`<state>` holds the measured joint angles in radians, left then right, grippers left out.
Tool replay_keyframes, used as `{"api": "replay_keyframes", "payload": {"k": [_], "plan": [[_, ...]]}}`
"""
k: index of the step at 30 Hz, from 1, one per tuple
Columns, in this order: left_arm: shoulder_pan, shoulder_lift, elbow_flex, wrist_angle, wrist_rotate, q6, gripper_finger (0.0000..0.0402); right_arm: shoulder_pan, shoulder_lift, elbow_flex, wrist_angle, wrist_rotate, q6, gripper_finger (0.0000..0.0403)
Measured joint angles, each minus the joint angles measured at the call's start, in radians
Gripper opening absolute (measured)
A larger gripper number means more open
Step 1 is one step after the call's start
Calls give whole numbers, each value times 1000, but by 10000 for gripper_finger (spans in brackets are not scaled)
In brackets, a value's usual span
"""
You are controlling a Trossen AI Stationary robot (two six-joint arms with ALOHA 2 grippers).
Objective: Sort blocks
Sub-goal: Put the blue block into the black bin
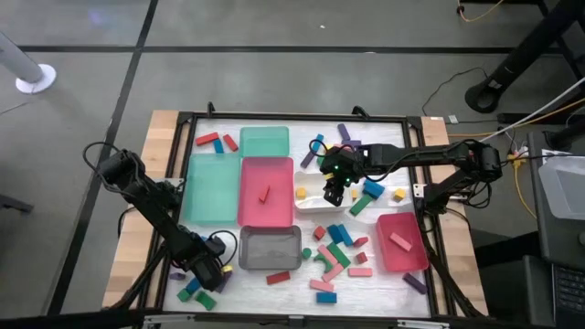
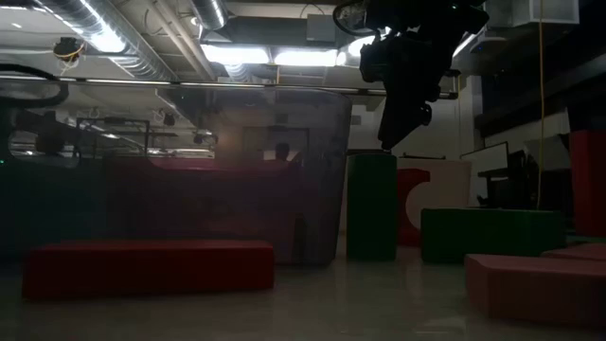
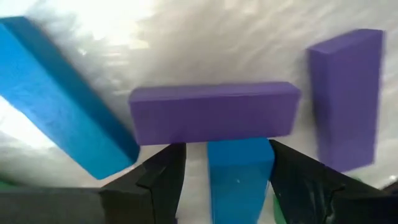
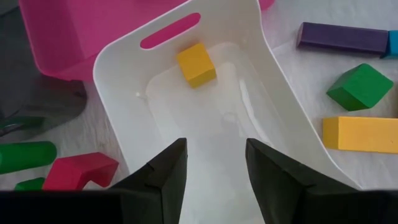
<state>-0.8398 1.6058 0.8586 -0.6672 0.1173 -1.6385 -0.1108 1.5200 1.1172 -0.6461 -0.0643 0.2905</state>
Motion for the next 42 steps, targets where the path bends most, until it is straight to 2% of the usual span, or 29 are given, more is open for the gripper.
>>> {"api": "replay_keyframes", "payload": {"k": [4,9,20,25,28,34,40,42], "plan": [[0,0,0,0,1,5,186,0,0,0,0,0,0,166],[0,0,0,1,3,18,114,0,0,0,0,0,0,166],[4,-7,24,33,3,1,114,0,0,0,1,0,0,166],[17,-56,60,31,1,16,114,0,0,0,1,0,0,166],[31,-102,74,35,-34,25,114,0,0,0,1,0,0,166],[81,-211,78,68,-200,93,114,0,0,0,2,0,0,166],[135,-251,79,176,-579,250,114,0,0,0,1,-8,0,166],[162,-238,79,212,-649,319,114,0,0,0,1,-46,1,166]]}}
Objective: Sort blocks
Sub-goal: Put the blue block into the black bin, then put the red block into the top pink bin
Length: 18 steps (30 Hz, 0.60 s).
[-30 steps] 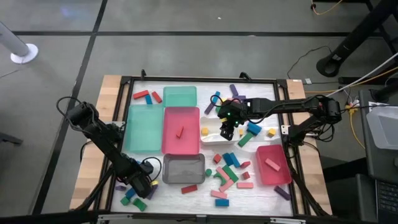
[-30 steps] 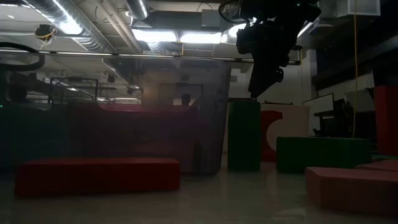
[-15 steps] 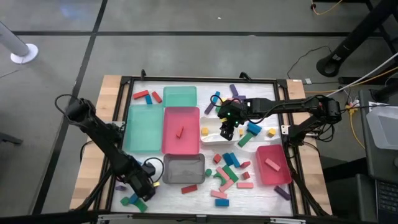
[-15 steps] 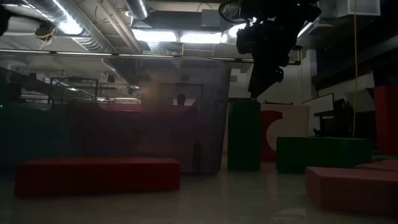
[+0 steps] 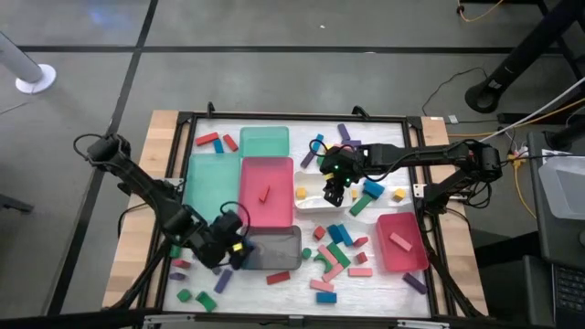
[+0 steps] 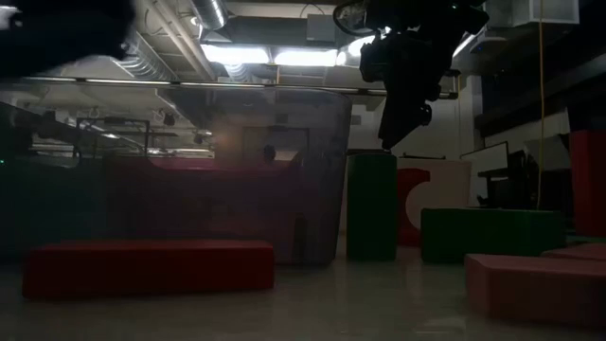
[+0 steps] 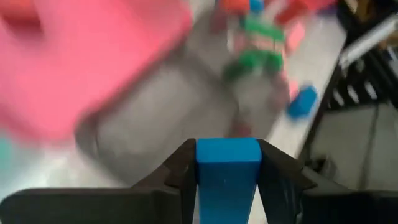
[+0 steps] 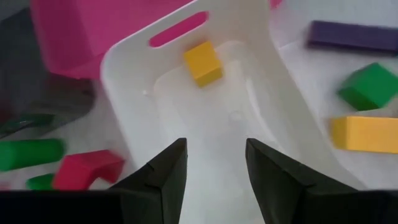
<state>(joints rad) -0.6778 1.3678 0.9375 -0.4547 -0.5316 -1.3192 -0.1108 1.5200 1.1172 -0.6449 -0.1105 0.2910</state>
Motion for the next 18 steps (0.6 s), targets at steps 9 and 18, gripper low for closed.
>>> {"api": "replay_keyframes", "payload": {"k": [9,18], "plan": [[119,85,0,91,-14,164,151,32,0,0,-2,-249,1,166],[155,122,-1,104,82,176,174,246,0,0,4,-101,-123,166]]}}
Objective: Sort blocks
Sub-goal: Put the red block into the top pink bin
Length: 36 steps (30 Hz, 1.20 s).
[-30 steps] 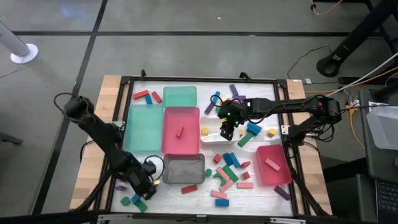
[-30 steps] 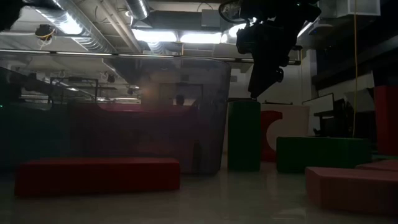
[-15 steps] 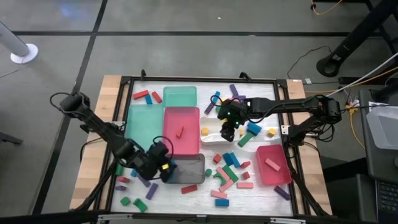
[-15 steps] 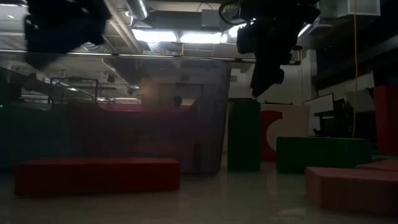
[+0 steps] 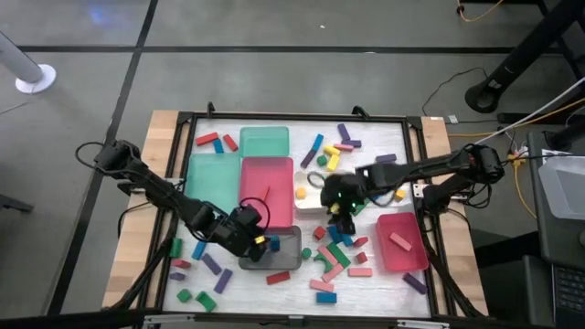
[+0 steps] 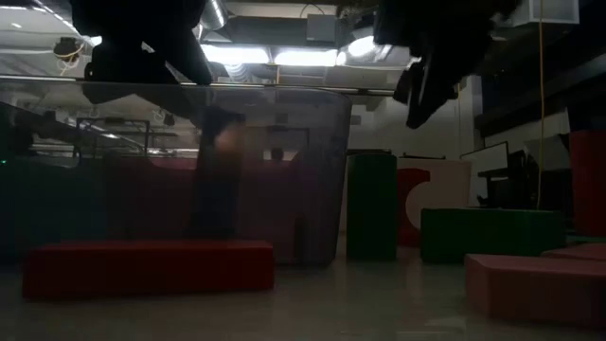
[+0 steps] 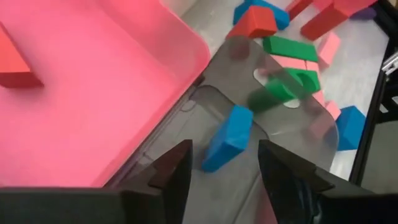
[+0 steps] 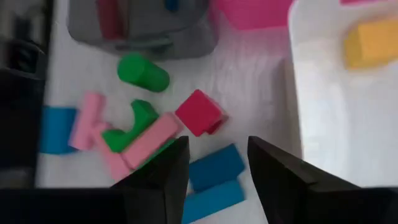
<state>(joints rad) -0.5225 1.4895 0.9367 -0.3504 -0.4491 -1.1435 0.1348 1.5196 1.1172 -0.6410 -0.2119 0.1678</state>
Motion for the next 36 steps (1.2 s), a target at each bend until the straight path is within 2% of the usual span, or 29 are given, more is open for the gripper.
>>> {"api": "replay_keyframes", "payload": {"k": [5,8,15,22,27,33,36], "plan": [[0,0,0,3,23,35,178,133,10,0,31,211,-121,166],[-1,0,0,3,24,52,179,191,32,0,82,278,-222,166],[-1,0,0,1,24,54,180,233,136,0,208,279,-379,166],[-1,0,0,2,24,53,180,223,197,0,224,327,-403,166],[-1,0,0,2,24,54,180,225,200,3,228,343,-341,166],[-1,0,0,2,24,55,180,225,200,63,211,344,-152,166],[-1,0,0,2,24,52,180,225,200,93,203,389,-16,166]]}}
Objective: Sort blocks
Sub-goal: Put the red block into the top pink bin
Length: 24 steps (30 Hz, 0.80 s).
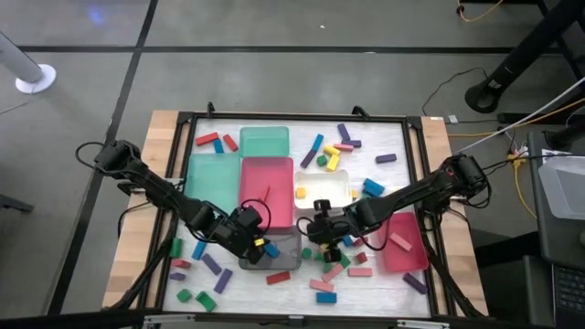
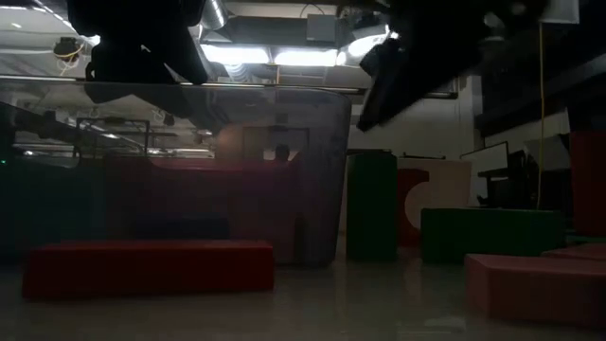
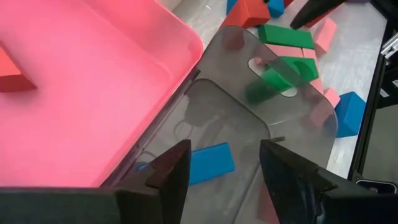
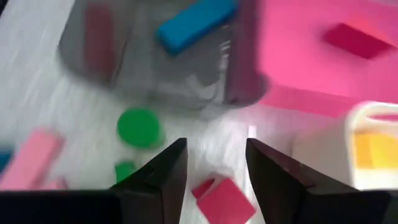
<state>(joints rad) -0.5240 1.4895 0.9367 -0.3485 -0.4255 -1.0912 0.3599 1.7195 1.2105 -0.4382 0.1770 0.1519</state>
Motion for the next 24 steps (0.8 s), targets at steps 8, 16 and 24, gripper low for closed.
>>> {"api": "replay_keyframes", "payload": {"k": [8,16,24], "plan": [[0,0,0,0,0,0,180,0,0,15,-136,135,525,166],[0,0,0,-1,0,0,180,0,34,15,-198,166,638,166],[0,0,0,-4,0,0,180,0,48,15,-190,144,677,166]]}}
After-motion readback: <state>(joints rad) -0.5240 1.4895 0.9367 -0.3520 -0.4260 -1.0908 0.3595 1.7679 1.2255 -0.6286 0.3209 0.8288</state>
